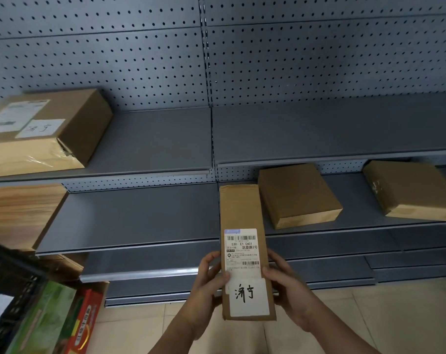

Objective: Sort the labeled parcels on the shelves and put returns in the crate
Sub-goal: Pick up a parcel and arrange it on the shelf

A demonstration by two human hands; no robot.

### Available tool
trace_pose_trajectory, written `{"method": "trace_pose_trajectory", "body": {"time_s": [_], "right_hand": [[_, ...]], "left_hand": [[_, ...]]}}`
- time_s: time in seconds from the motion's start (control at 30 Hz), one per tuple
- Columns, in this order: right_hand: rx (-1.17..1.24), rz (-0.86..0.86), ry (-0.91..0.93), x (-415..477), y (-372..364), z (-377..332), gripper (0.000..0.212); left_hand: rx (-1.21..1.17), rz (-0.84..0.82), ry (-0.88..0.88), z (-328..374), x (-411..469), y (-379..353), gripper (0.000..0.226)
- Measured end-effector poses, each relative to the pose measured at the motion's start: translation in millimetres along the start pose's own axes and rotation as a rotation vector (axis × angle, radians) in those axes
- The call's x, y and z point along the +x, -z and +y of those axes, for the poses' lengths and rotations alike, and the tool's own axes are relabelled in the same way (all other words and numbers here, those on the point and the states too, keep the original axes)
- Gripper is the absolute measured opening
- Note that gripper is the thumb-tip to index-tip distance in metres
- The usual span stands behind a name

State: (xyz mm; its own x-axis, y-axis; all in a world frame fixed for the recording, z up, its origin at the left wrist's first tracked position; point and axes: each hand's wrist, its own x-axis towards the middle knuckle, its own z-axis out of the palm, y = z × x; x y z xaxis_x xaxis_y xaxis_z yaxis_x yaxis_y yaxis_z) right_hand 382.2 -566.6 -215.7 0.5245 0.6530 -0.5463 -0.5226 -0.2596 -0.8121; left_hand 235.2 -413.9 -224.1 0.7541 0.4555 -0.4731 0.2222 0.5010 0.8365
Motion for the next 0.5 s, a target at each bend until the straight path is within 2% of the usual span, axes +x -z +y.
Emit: {"method": "trace_pose_trajectory", "body": {"time_s": [0.2,0.37,0.5], "right_hand": [[-0.078,-0.037,-0.061,34,-29,-9,0.044],[-0.162,-0.061,-0.075,93,-65,-23,0.029],[-0.222,-0.018,-0.077,158,-92,-22,0.024]], "left_hand": [[-0.037,0.083,0.025,2,18,25,0.037],[-0.054,0.138,0.019,15,63,60,0.035],[-0.007,0.209,-0.001,23,117,93,0.032]]}}
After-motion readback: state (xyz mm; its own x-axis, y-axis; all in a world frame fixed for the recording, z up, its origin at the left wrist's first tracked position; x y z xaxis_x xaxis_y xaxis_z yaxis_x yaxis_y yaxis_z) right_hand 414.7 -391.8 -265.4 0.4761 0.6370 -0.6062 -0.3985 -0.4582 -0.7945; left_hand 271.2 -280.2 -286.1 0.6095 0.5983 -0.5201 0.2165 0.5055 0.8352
